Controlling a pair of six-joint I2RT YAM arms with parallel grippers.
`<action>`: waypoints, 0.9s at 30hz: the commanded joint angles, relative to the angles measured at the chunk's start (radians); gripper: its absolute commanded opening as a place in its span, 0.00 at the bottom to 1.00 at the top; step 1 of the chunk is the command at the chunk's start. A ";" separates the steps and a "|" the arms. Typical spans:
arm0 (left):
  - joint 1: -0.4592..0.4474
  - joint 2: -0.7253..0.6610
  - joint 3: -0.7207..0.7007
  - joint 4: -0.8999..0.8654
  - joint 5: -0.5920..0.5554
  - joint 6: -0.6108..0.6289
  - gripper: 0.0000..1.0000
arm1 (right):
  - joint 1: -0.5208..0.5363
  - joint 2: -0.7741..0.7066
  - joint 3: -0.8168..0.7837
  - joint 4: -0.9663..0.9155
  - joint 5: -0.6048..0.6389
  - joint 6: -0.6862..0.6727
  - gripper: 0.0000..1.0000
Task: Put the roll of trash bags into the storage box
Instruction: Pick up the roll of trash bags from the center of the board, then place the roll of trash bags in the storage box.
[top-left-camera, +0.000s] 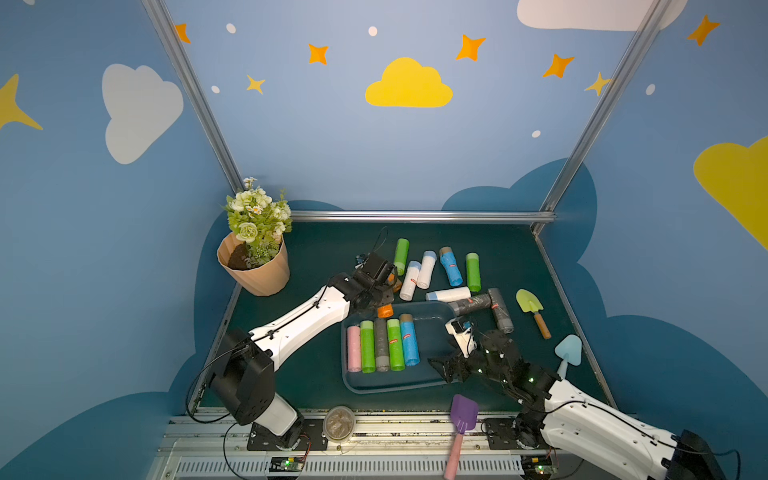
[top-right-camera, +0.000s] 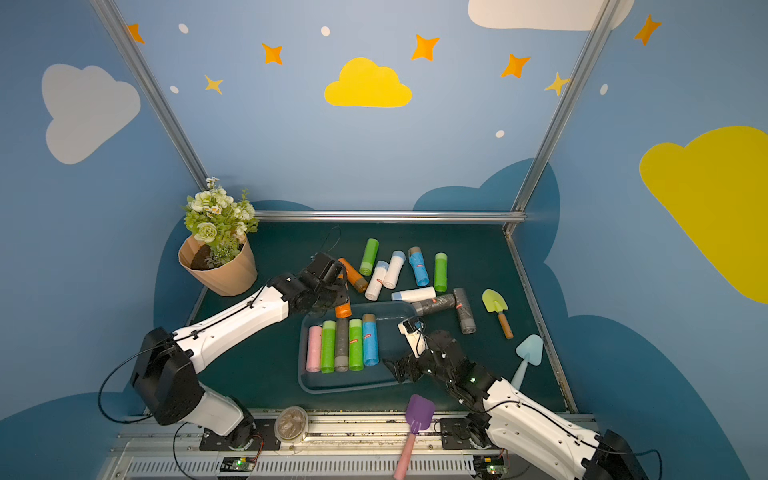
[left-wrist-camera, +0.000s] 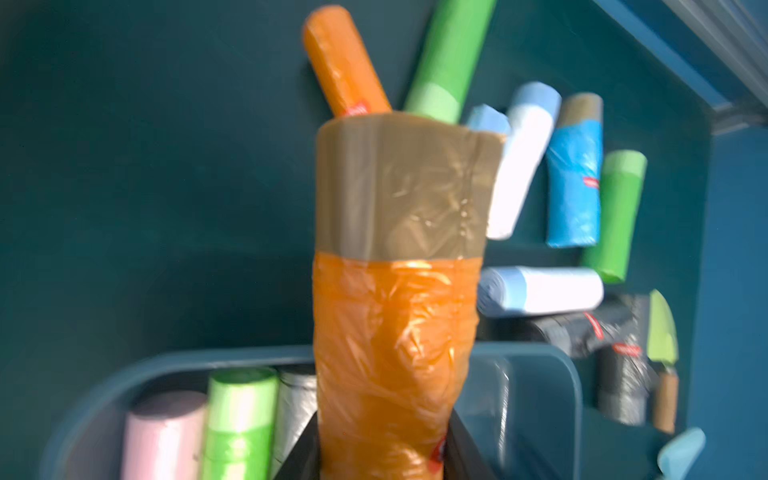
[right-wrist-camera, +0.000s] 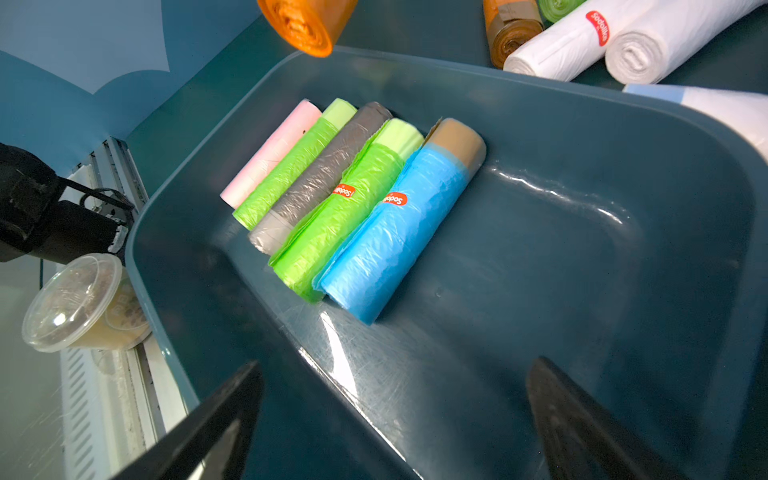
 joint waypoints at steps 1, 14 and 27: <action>-0.049 -0.024 -0.030 0.023 -0.002 -0.058 0.39 | -0.006 -0.027 -0.002 -0.016 -0.006 0.017 0.97; -0.228 -0.004 -0.104 0.121 -0.053 -0.177 0.39 | -0.012 -0.055 -0.007 -0.029 -0.016 0.022 0.97; -0.281 0.120 -0.048 0.156 -0.016 -0.202 0.40 | -0.023 -0.094 -0.016 -0.087 -0.027 0.082 0.97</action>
